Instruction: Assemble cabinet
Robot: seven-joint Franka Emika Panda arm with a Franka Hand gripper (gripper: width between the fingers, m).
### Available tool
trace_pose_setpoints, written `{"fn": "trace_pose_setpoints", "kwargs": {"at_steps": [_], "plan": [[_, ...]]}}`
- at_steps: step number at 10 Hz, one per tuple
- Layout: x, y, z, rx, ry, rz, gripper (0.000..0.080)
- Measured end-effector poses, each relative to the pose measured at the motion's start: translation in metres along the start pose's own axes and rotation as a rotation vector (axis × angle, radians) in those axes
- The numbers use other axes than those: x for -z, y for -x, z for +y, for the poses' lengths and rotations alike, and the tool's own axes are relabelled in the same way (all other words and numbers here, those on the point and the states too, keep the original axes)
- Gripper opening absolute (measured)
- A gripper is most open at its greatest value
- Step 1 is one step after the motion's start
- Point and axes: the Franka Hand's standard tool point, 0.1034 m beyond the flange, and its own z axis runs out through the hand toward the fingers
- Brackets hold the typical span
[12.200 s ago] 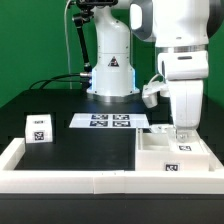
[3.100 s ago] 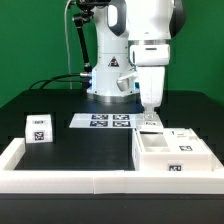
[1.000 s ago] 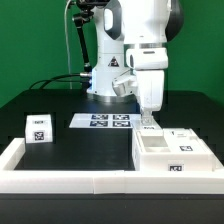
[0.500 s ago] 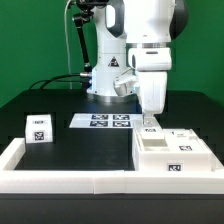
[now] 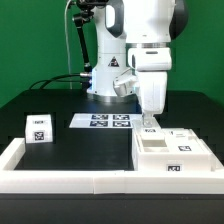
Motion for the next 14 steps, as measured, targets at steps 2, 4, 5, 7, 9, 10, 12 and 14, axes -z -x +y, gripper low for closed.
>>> {"fn": "trace_pose_setpoints", "kwargs": {"at_steps": [2, 4, 5, 7, 9, 10, 12, 14], "plan": [[0.0, 0.002, 0.017, -0.001, -0.009, -0.005, 0.007], [0.0, 0.0, 0.033, -0.005, -0.001, -0.001, 0.007], [-0.001, -0.001, 0.038, -0.008, 0.004, 0.001, 0.007], [-0.001, -0.002, 0.053, -0.008, 0.006, 0.002, 0.0071], [-0.001, -0.001, 0.067, 0.003, 0.008, 0.001, 0.0071], [-0.002, 0.0, 0.076, 0.011, 0.015, 0.003, 0.0071], [-0.003, 0.001, 0.078, 0.011, 0.0, 0.0, 0.0072], [-0.002, 0.001, 0.078, 0.012, -0.006, -0.003, 0.0074]]}}
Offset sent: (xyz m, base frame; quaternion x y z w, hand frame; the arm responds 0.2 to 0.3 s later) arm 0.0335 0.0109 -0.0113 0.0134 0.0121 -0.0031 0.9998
